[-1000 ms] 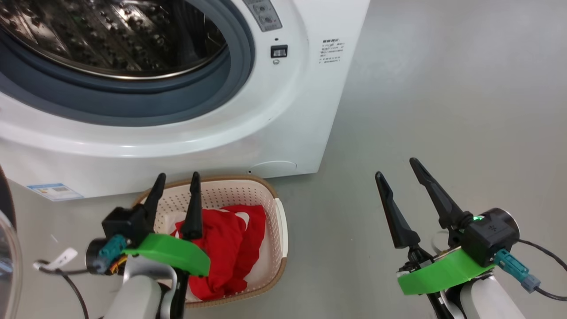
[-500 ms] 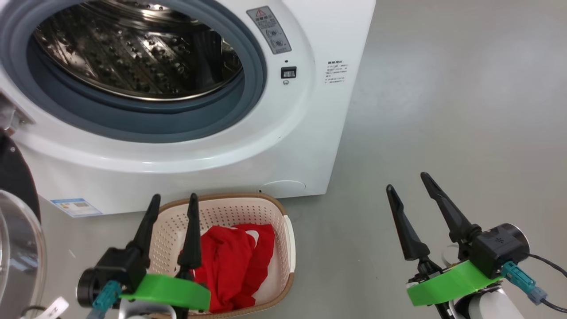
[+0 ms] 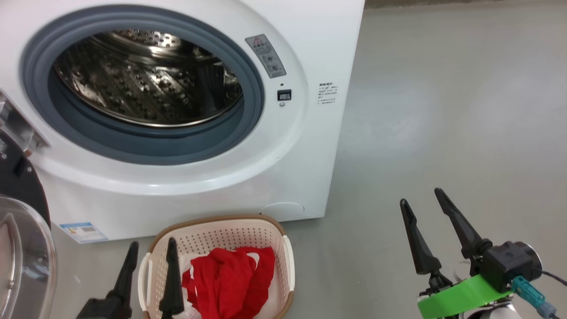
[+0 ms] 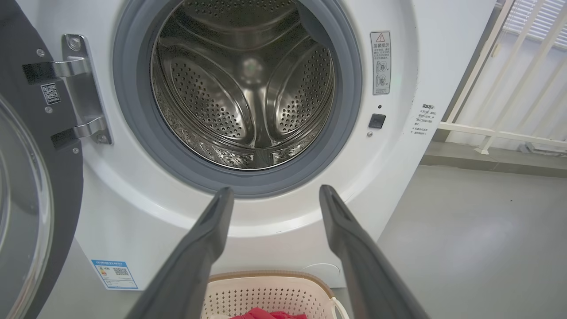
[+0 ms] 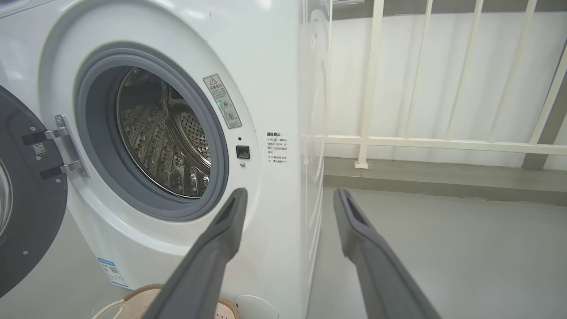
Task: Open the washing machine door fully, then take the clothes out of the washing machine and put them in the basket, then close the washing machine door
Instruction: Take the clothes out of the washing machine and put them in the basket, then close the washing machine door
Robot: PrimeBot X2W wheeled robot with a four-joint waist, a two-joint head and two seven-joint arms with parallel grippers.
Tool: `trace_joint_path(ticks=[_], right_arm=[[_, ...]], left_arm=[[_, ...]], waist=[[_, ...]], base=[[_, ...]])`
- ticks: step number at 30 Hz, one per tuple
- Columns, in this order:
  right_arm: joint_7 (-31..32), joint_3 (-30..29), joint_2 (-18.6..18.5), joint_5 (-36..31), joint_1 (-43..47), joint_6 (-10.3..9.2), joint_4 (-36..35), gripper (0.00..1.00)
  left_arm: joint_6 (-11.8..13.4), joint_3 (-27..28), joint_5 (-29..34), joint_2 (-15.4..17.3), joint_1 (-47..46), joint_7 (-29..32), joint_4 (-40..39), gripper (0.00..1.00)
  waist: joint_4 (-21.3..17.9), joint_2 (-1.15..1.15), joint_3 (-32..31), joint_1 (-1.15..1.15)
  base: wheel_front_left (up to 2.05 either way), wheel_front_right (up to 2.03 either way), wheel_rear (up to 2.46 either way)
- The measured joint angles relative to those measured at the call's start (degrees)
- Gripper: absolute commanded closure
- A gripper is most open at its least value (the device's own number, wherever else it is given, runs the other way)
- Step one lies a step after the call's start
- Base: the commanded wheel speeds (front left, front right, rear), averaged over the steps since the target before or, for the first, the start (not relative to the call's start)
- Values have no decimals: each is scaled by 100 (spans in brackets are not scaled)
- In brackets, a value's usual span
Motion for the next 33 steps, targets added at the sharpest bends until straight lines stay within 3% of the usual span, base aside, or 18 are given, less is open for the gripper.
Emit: trace_joint_path(ticks=[13,33], right_arm=[[0,-67,8,-102,437,0,-71,0],[0,-208,42,-83,675,0,-177,0]], left_arm=[[171,123,-90,116,588,19,-365,0],[178,31,-82,196,695,43,-477,0]], waist=[[-91,0,-443,0],[-120,0,-495,0]], base=[[0,0,0],[-6,5,0]])
